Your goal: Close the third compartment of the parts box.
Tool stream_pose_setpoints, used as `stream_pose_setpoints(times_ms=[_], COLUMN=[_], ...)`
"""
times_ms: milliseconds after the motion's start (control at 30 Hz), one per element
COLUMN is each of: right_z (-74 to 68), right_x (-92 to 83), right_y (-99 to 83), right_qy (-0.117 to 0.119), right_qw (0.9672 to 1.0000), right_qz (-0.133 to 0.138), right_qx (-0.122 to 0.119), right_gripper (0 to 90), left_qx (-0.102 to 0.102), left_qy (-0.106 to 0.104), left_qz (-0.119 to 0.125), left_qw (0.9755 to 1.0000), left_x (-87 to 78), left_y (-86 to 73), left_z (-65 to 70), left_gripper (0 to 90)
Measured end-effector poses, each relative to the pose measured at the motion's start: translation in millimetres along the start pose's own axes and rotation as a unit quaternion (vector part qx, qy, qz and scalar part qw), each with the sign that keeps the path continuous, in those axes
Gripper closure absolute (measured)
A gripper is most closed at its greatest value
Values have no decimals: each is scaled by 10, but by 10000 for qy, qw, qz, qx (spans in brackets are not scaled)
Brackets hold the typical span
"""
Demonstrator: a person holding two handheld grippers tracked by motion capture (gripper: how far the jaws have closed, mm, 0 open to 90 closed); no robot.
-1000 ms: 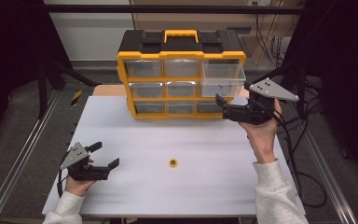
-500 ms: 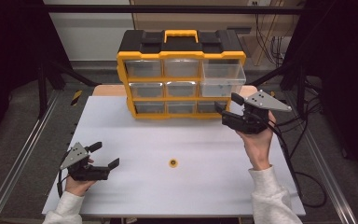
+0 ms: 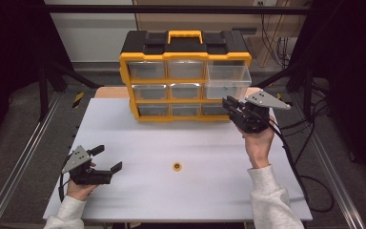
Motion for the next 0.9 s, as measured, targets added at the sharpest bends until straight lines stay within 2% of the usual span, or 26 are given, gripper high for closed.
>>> stream_pose_setpoints(times_ms=[133, 533, 900], right_z=[33, 118, 138], right_x=[67, 227, 347], right_y=[-3, 93, 111], right_qy=[-88, -422, -489], right_qw=[9999, 9990, 9987], right_qz=[-80, -146, -137], right_qx=[7, -42, -84], right_gripper=[898, 900, 900], left_qx=[10, 5, 4], left_qy=[-3, 3, 0], left_qz=[-13, 1, 4], left_qw=[10000, 10000, 10000], left_x=[4, -9, -10], left_y=[-3, 2, 2], left_z=[0, -8, -10], left_gripper=[19, 19, 19])
Point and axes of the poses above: each handheld gripper's, and its own axes: x roughly forward along the jaws, y roughly out of its top, z roughly to its right, the point moved 7 cm from there along x, roughly forward along the jaws
